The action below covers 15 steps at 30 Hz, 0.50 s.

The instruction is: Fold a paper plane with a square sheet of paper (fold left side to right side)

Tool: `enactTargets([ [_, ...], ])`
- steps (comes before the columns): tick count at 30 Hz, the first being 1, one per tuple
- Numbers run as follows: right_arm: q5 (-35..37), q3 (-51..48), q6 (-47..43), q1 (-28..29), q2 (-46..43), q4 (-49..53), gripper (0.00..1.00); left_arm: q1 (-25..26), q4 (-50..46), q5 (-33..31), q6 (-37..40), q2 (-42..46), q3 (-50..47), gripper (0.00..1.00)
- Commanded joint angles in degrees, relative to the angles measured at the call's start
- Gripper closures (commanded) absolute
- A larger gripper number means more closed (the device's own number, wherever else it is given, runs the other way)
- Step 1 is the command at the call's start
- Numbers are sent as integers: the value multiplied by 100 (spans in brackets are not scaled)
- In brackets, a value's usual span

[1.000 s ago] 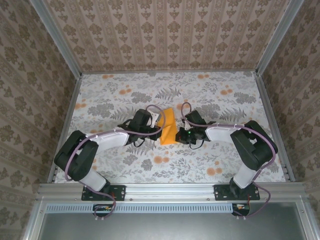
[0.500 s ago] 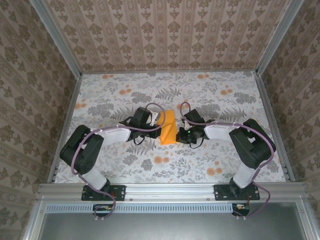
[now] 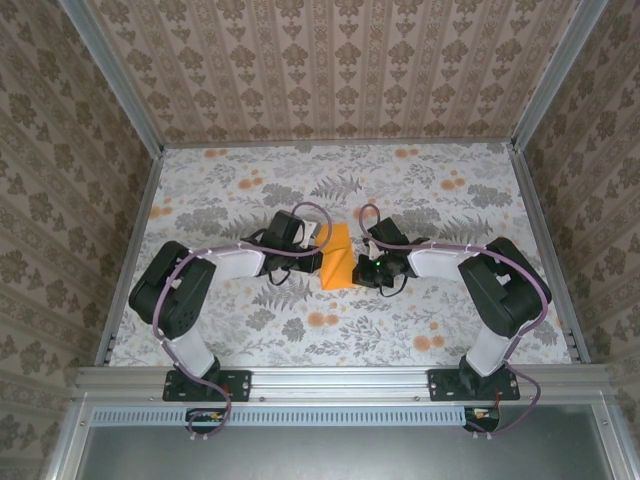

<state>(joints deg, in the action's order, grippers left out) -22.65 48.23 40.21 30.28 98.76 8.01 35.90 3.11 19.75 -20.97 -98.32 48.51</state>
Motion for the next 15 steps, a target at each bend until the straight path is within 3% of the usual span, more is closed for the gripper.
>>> enactTargets([
  [1, 130, 42, -118, 30, 144, 366, 100, -66, 33, 108, 143, -111, 164, 100],
  [15, 121, 73, -145, 35, 152, 408, 100, -74, -12, 117, 202, -285, 207, 100],
])
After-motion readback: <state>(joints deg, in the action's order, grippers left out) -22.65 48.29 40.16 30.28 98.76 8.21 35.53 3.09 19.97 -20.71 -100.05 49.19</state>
